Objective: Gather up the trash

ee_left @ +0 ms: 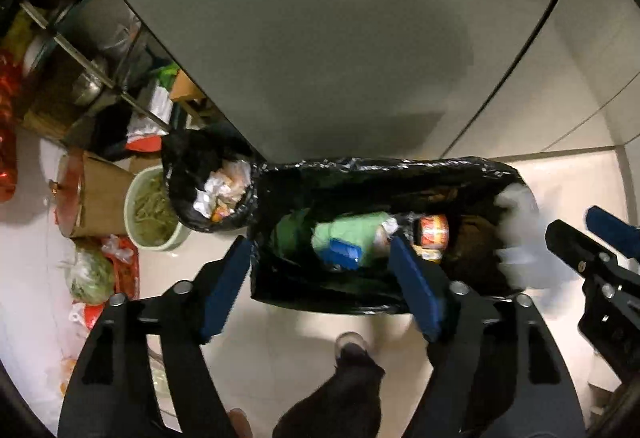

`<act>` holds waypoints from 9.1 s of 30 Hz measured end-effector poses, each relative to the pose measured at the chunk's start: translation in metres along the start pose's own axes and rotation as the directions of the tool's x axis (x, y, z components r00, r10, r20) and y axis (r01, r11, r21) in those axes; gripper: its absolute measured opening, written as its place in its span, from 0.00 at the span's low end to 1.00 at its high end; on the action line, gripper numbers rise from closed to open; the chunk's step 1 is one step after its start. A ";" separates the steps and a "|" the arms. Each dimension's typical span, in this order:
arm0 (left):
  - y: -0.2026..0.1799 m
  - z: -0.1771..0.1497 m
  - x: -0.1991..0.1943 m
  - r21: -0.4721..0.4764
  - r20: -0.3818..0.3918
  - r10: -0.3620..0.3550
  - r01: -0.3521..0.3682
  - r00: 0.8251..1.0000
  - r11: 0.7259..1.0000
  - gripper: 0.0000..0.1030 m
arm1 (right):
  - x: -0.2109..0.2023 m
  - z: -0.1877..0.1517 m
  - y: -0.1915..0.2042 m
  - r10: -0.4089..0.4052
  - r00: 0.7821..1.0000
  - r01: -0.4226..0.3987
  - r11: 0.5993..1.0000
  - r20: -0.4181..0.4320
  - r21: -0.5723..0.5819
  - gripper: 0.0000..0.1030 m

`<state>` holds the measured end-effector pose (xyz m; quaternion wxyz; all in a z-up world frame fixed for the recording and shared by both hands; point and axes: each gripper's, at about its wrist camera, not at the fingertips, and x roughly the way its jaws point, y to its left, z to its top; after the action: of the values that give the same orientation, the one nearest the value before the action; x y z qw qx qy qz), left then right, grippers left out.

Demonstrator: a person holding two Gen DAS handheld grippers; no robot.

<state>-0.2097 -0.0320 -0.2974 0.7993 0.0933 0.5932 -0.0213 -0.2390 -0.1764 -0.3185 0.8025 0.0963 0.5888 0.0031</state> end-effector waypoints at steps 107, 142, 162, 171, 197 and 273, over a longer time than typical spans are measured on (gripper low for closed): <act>0.080 0.299 -0.142 -0.040 0.346 -0.049 0.067 0.937 0.997 0.64 | -0.170 0.284 0.019 0.171 0.979 -0.121 0.925 0.110 -0.359 0.42; 0.035 0.221 -0.174 -0.197 0.344 -0.021 0.094 0.939 0.976 0.18 | -0.160 0.294 0.005 0.070 0.988 0.039 0.749 0.137 -0.661 0.87; 0.070 0.208 -0.228 -0.112 0.416 -0.014 0.066 0.909 0.991 0.46 | -0.141 0.319 0.014 0.081 0.996 -0.039 0.789 0.041 -0.613 0.21; 0.011 0.273 -0.195 -0.006 0.403 -0.099 0.111 0.910 0.994 0.46 | -0.150 0.318 -0.008 0.132 0.991 -0.095 0.813 0.022 -0.575 0.16; -0.046 0.352 -0.128 0.169 0.251 -0.119 0.078 0.961 0.982 0.12 | -0.152 0.320 -0.054 0.138 0.989 -0.144 0.825 -0.052 -0.547 0.32; -0.014 0.240 -0.194 -0.100 0.305 0.003 0.029 0.952 0.995 0.11 | -0.166 0.335 -0.057 0.078 0.995 -0.098 0.882 -0.063 -0.461 0.40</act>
<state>-0.0426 -0.1020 -0.0470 0.8848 0.0438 0.4637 -0.0100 0.0207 -0.3029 -0.0746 0.7887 -0.0713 0.5829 0.1820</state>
